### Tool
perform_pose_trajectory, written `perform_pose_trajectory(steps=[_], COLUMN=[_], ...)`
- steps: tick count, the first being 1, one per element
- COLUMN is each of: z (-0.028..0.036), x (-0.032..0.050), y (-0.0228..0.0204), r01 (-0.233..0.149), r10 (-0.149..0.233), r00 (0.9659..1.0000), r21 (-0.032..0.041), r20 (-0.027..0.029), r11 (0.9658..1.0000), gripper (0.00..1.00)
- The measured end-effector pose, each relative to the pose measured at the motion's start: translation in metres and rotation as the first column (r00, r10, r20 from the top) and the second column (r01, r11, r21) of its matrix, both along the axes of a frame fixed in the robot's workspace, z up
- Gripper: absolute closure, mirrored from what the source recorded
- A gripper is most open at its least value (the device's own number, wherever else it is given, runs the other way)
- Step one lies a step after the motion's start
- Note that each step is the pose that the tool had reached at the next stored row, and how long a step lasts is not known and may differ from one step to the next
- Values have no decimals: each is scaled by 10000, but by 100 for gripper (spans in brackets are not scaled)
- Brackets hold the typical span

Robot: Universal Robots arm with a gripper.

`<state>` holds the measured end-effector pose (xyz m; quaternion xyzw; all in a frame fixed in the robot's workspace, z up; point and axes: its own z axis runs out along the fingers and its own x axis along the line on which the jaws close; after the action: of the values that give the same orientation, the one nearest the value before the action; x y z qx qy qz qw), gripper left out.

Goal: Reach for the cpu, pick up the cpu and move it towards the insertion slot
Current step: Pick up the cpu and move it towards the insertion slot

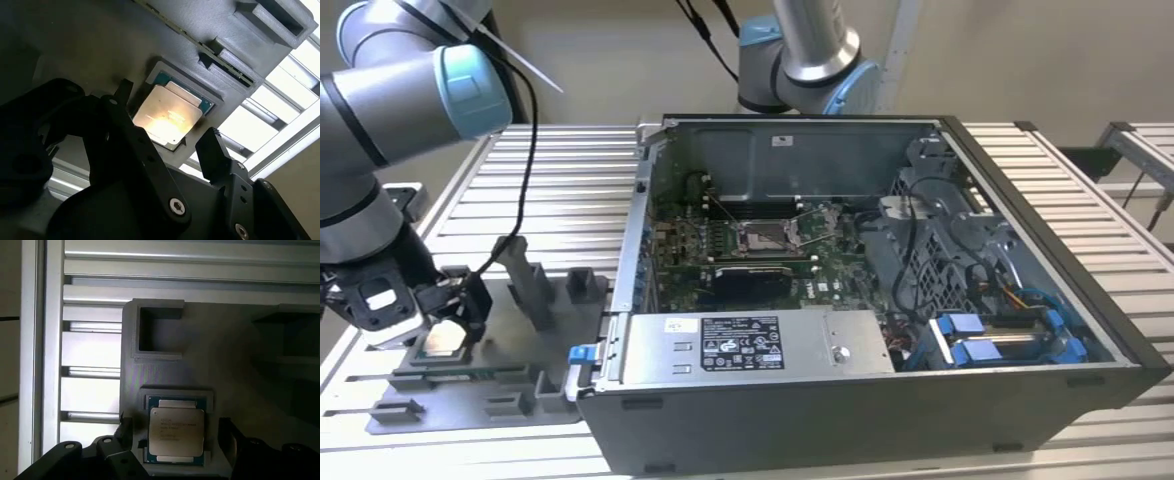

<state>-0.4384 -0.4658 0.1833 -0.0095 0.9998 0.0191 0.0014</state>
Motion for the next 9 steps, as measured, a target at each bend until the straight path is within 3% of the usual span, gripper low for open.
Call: perform_pose_trajectory(steps=[9], z=[-21], x=[1], y=[0], r01=[0], r10=[0], r00=[10000], r21=[1], r20=[3], r11=[10000], gripper=[0])
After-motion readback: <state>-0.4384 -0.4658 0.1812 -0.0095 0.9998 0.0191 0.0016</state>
